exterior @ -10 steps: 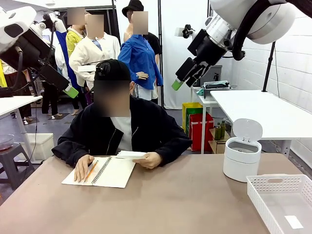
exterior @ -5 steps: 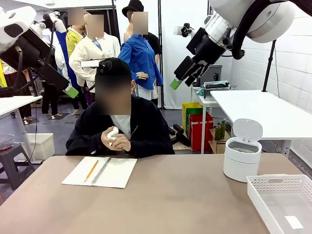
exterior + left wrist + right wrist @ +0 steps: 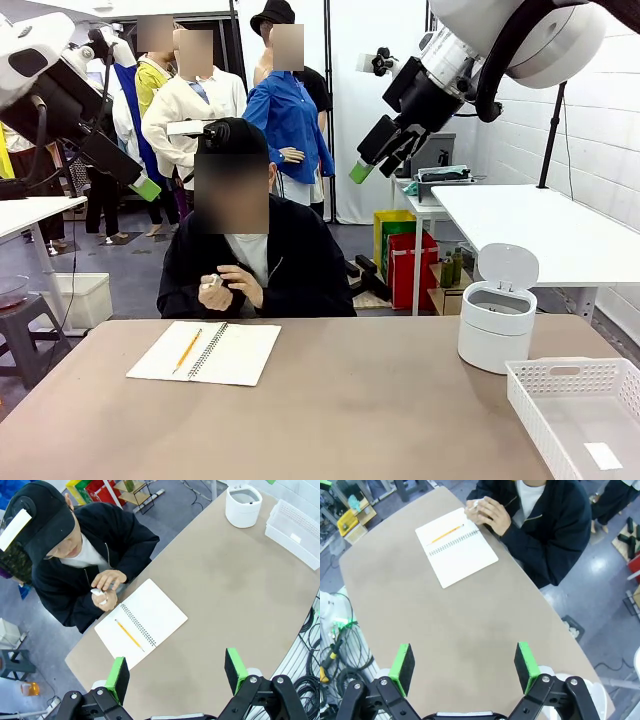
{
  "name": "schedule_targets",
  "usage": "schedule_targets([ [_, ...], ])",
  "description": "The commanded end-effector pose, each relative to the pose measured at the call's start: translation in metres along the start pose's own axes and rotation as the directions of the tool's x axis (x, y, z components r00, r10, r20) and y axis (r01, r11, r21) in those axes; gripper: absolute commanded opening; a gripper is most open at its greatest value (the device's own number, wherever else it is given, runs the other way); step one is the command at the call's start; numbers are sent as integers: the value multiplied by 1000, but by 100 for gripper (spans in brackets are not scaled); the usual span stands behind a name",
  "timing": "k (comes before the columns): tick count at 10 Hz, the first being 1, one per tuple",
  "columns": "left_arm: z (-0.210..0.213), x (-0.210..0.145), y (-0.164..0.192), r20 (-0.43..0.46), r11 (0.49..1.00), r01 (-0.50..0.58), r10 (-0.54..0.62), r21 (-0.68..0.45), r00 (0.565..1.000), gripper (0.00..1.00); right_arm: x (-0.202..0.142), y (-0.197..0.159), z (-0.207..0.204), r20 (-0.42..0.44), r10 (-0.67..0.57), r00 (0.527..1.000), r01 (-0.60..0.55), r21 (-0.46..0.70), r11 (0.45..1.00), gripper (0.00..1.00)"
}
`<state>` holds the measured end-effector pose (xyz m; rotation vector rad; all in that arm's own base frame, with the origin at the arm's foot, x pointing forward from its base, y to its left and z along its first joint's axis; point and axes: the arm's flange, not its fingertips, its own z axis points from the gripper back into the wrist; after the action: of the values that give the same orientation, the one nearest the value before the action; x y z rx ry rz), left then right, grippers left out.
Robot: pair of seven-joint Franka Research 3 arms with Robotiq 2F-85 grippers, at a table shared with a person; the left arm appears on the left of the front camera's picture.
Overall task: Sort the paper based on its condition.
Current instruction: If a person hands you a paper, place it in the Organizing basket , and if it's crumpled, put it in the Trash can.
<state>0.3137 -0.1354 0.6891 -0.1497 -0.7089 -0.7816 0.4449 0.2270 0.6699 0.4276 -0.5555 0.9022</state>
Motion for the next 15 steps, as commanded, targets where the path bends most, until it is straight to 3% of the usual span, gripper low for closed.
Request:
schedule_targets([
  [1, 1, -1, 0, -3, 1000, -1, 1, 0, 1000, 100, -1, -2, -1, -1, 3, 1000, -3, 1, 1000, 100],
  [15, 1, -1, 0, -3, 1000, -1, 1, 0, 1000, 100, -1, -2, -1, -1, 3, 1000, -3, 1, 1000, 100],
])
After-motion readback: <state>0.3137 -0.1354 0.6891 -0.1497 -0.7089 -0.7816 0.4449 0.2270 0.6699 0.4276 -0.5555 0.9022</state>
